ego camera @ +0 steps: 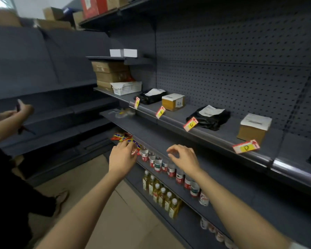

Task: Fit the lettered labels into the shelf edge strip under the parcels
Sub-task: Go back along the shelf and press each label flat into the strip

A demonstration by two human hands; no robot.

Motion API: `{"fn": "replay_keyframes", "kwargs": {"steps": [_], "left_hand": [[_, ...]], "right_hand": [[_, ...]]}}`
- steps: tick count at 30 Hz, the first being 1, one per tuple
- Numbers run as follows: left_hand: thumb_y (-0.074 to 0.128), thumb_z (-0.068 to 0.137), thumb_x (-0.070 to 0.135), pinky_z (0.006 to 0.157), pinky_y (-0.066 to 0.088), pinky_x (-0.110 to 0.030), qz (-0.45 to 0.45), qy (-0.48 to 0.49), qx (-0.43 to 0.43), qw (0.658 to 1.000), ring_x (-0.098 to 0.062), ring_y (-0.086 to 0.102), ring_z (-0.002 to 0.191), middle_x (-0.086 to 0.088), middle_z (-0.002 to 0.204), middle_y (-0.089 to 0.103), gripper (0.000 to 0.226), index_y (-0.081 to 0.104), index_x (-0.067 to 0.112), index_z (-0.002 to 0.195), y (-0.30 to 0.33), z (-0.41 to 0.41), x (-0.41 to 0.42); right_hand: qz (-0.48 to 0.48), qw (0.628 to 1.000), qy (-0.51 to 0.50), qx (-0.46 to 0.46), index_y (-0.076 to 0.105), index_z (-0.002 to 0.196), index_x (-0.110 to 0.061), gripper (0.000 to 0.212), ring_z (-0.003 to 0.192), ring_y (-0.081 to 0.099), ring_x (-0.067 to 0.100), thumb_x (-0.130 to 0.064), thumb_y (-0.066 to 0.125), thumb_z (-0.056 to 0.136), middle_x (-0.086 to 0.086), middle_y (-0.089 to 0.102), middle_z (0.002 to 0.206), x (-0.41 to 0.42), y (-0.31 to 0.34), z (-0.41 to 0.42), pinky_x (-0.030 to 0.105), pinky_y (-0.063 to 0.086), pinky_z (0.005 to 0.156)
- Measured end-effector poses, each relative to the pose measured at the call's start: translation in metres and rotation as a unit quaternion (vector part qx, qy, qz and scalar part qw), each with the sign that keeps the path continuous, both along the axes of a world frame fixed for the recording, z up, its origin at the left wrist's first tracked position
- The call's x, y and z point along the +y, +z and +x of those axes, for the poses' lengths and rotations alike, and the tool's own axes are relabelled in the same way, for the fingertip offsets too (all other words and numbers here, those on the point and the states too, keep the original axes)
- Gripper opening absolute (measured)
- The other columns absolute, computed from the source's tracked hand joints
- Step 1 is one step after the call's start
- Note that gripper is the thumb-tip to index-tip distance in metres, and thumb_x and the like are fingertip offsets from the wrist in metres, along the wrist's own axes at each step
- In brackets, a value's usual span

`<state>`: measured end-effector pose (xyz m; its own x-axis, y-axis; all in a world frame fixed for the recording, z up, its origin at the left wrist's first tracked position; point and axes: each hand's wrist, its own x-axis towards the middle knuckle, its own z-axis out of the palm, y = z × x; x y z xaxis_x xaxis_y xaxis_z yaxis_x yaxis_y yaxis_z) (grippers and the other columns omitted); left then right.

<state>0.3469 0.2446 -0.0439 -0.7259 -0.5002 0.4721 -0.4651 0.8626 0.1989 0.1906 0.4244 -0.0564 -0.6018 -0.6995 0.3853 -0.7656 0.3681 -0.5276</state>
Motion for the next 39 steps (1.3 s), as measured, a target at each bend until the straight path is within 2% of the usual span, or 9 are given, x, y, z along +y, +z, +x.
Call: {"fn": "replay_keyframes", "kwargs": {"steps": [7, 17, 20, 25, 29, 36, 39], "left_hand": [[0.057, 0.083, 0.023, 0.084, 0.043, -0.04, 0.023, 0.034, -0.021, 0.999, -0.031, 0.053, 0.101, -0.008, 0.106, 0.061, 0.031, 0.056, 0.016, 0.114, -0.025, -0.027, -0.096], [0.054, 0.084, 0.028, 0.078, 0.044, -0.038, -0.002, 0.029, -0.032, 0.999, -0.028, 0.053, 0.101, -0.005, 0.104, 0.059, 0.026, 0.055, 0.017, 0.108, -0.01, -0.142, -0.268], [0.055, 0.084, 0.028, 0.082, 0.044, -0.037, -0.008, 0.013, -0.026, 1.0, -0.026, 0.055, 0.098, -0.004, 0.105, 0.062, 0.026, 0.057, 0.018, 0.109, -0.011, -0.177, -0.304], [0.053, 0.085, 0.031, 0.087, 0.043, -0.036, -0.014, -0.039, -0.03, 0.999, -0.023, 0.053, 0.104, 0.0, 0.11, 0.06, 0.027, 0.055, 0.023, 0.111, -0.014, -0.232, -0.361], [0.052, 0.086, 0.031, 0.088, 0.042, -0.036, -0.011, -0.086, -0.055, 0.995, -0.025, 0.051, 0.107, -0.003, 0.113, 0.058, 0.031, 0.052, 0.02, 0.115, -0.022, -0.273, -0.399], [0.053, 0.086, 0.029, 0.09, 0.042, -0.035, 0.01, -0.202, -0.03, 0.979, -0.024, 0.051, 0.108, -0.005, 0.117, 0.057, 0.035, 0.048, 0.018, 0.119, -0.024, -0.324, -0.448], [0.054, 0.086, 0.028, 0.089, 0.043, -0.036, 0.022, -0.245, -0.029, 0.969, -0.024, 0.052, 0.108, -0.005, 0.118, 0.056, 0.037, 0.047, 0.019, 0.121, -0.023, -0.332, -0.455]], "right_hand": [[0.028, 0.998, 0.048, 0.009, 0.064, 0.099, -0.027, 0.013, 0.099, 0.06, 0.012, -0.025, 0.061, 0.087, -0.008, 0.068, 0.103, -0.125, -0.005, -0.035, 0.036, 0.04, 0.095], [0.012, 0.997, 0.068, 0.017, 0.064, 0.101, -0.022, 0.015, 0.095, 0.063, 0.014, -0.022, 0.062, 0.086, -0.005, 0.069, 0.102, -0.319, 0.016, -0.151, 0.04, 0.049, 0.091], [0.017, 0.997, 0.066, 0.037, 0.063, 0.104, -0.024, 0.017, 0.096, 0.061, 0.012, -0.024, 0.061, 0.088, -0.007, 0.068, 0.103, -0.359, 0.024, -0.18, 0.037, 0.046, 0.093], [0.03, 0.994, 0.011, 0.101, 0.062, 0.106, -0.026, 0.018, 0.101, 0.058, 0.019, -0.026, 0.059, 0.088, -0.003, 0.065, 0.107, -0.408, 0.03, -0.221, 0.034, 0.037, 0.089], [0.05, 0.988, -0.045, 0.139, 0.059, 0.111, -0.026, 0.024, 0.108, 0.054, 0.022, -0.025, 0.057, 0.087, 0.0, 0.061, 0.115, -0.441, 0.035, -0.244, 0.037, 0.036, 0.093], [0.044, 0.976, -0.152, 0.148, 0.052, 0.127, -0.03, 0.035, 0.111, 0.051, 0.018, -0.026, 0.051, 0.092, -0.004, 0.056, 0.122, -0.481, 0.04, -0.25, 0.034, 0.036, 0.095], [0.072, 0.969, -0.19, 0.141, 0.055, 0.123, -0.03, 0.03, 0.11, 0.051, 0.019, -0.027, 0.049, 0.094, -0.003, 0.058, 0.119, -0.492, 0.04, -0.246, 0.034, 0.036, 0.094]]}}
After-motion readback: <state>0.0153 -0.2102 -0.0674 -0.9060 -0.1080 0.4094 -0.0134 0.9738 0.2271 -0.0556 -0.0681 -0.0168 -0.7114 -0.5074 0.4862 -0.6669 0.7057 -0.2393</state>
